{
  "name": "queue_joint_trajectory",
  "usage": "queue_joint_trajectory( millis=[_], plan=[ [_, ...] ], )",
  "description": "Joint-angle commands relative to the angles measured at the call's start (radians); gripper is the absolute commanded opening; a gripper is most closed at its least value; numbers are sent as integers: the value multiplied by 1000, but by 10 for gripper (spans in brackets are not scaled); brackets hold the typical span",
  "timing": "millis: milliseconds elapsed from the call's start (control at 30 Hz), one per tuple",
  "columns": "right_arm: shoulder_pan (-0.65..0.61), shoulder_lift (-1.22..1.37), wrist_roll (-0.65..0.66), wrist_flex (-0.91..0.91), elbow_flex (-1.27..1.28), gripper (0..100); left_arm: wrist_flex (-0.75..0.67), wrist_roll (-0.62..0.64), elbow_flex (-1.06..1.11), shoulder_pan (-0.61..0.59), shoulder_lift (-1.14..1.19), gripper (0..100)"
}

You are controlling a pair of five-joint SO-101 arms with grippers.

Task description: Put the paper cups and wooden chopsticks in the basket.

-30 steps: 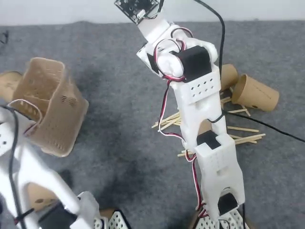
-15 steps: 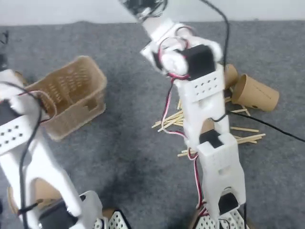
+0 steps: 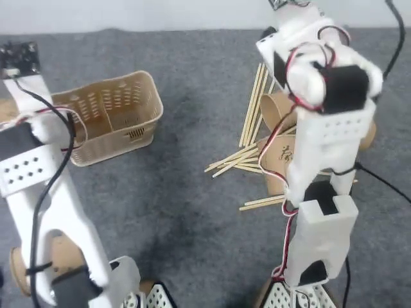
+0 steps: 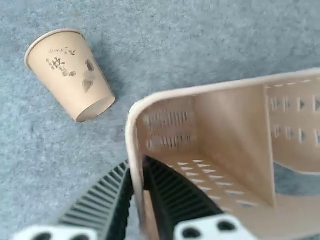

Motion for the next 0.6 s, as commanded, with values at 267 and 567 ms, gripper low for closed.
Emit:
queue_joint_trajectory(
  millis=[267,567],
  plan=[
    [48,-47,-2,36,176,97,126,-18,-102,192,175,9],
    [107,-39,74,28,342,97,32,-14,-237,196,407,9]
  ],
)
